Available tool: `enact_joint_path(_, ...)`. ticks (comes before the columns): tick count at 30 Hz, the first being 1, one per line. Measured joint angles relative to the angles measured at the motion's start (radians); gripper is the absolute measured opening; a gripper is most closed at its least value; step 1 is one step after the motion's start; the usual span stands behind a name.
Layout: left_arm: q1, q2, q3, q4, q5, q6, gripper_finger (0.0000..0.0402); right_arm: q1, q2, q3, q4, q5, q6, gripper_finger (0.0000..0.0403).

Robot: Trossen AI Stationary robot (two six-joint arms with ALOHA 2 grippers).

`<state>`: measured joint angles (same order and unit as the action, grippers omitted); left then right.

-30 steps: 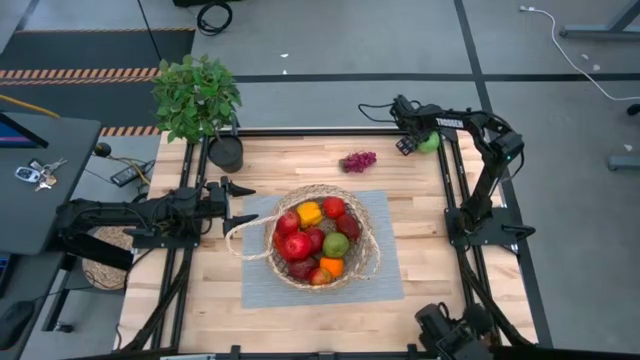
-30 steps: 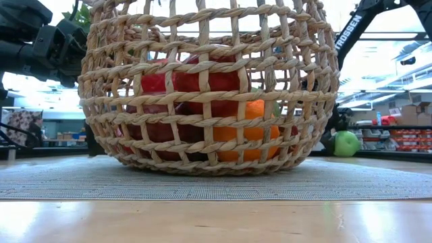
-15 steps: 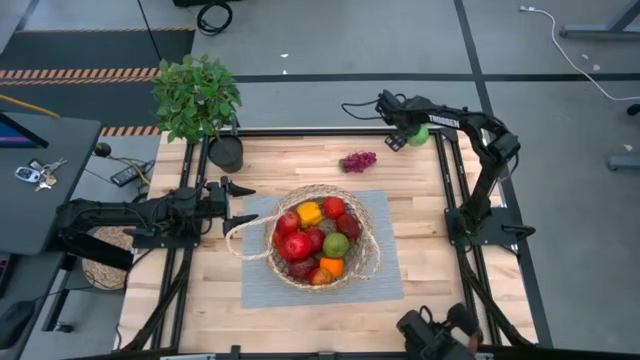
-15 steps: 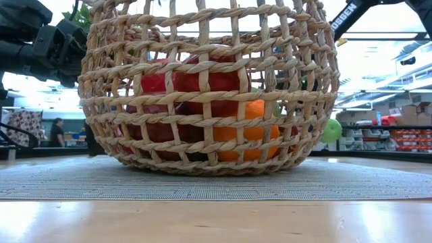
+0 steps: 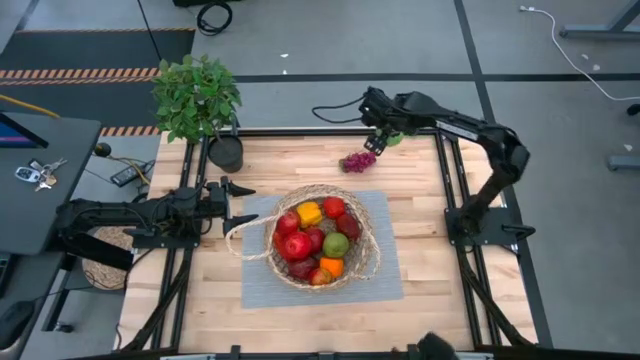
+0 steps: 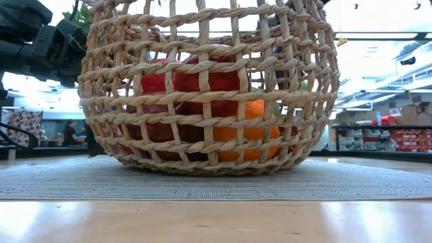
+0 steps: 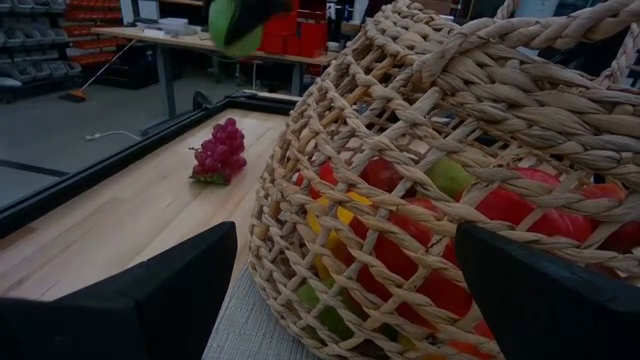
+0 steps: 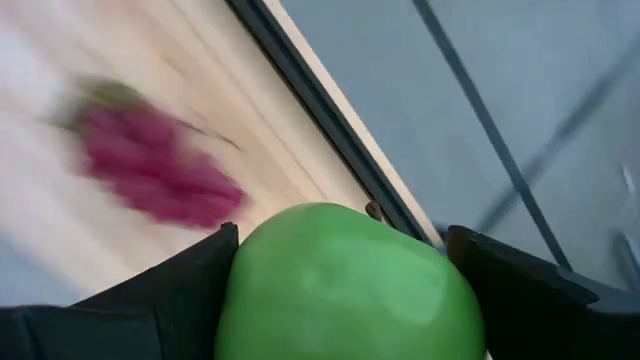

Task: Build produce basket
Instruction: Put the green apple into the basket

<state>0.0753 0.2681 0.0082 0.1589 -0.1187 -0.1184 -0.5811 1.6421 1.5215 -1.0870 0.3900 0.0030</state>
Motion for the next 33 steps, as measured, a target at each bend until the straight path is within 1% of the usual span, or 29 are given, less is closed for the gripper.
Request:
enact_joint_path(4, 0.000, 0.000, 0.000, 0.000, 0.000, 0.000, 0.0382, 0.101, -0.111, 0.041, 0.043, -0.080, -0.003, 0.0350)
enact_joint_path(10, 0.000, 0.000, 0.000, 0.000, 0.000, 0.000, 0.0382, 0.239, -0.282, 0.052, 0.214, -0.282, 0.032, 0.0351)
enact_joint_path(13, 0.000, 0.000, 0.000, 0.000, 0.000, 0.000, 0.0382, 0.306, -0.339, 0.052, 0.288, -0.368, 0.068, 0.0351)
enact_joint_path(17, 0.000, 0.000, 0.000, 0.000, 0.000, 0.000, 0.0382, 0.413, -0.375, 0.052, 0.364, -0.439, 0.111, 0.0352)
enact_joint_path(20, 0.000, 0.000, 0.000, 0.000, 0.000, -0.001, 0.0382, 0.515, -0.375, 0.052, 0.424, -0.461, 0.129, 0.0352)
enact_joint_path(25, 0.000, 0.000, 0.000, 0.000, 0.000, -0.001, 0.0382, 0.681, -0.335, 0.052, 0.554, -0.461, 0.121, 0.0352)
enact_joint_path(30, 0.000, 0.000, 0.000, 0.000, 0.000, 0.000, 0.0382, 0.820, -0.272, 0.052, 0.640, -0.453, -0.016, 0.0352)
enact_joint_path(33, 0.000, 0.000, 0.000, 0.000, 0.000, -0.001, 0.0382, 0.888, -0.227, 0.051, 0.662, -0.377, -0.108, 0.0352)
